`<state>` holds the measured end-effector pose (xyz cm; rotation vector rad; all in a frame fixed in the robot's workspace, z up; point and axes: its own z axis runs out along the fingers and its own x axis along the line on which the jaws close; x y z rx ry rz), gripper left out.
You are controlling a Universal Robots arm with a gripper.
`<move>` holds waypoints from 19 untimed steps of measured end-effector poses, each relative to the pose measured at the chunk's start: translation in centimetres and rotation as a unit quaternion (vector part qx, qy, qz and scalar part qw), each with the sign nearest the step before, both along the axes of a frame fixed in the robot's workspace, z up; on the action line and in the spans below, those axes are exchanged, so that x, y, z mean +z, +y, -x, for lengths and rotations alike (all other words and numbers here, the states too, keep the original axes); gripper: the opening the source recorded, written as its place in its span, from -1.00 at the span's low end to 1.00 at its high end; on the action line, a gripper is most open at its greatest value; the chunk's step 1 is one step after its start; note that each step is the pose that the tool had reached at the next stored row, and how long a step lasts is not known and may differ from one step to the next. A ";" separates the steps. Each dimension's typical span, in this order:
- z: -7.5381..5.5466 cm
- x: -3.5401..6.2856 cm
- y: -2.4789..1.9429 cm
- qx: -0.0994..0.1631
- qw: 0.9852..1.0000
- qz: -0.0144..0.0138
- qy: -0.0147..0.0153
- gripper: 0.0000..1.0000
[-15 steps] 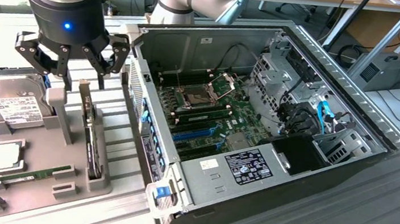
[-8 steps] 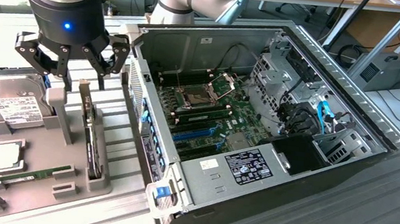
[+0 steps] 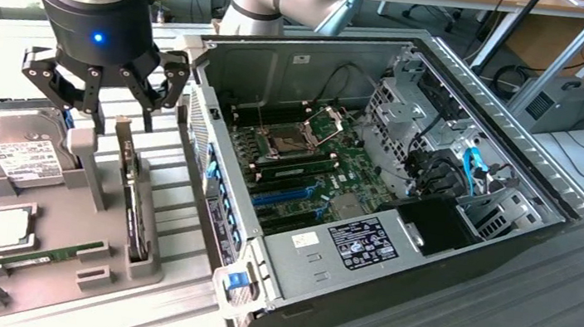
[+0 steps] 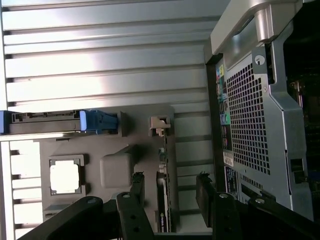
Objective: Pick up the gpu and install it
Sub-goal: 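Pick up the gpu and move the gpu toward the slot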
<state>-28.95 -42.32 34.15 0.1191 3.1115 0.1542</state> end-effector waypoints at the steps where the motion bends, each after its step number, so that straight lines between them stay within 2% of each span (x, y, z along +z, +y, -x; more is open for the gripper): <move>1: 0.0 0.00 0.00 0.000 1.000 0.000 0.000 0.09; 4: 0.0 -0.01 0.00 0.000 1.000 0.002 0.000 0.09; 5: 0.0 -0.01 0.00 0.000 1.000 0.004 0.000 0.09; 7: 0.0 -0.02 -0.01 0.000 1.000 0.008 0.000 0.09; 12: 0.0 -0.06 -0.05 0.000 1.000 0.018 0.000 0.09; 15: 0.0 -0.10 -0.06 0.000 1.000 0.027 0.000 0.09; 16: 0.0 -0.11 -0.07 0.000 1.000 0.029 0.000 0.09; 17: 0.0 -0.13 -0.07 0.000 0.999 0.032 0.000 0.09; 19: 0.0 -0.18 -0.09 0.000 0.999 0.034 0.000 0.09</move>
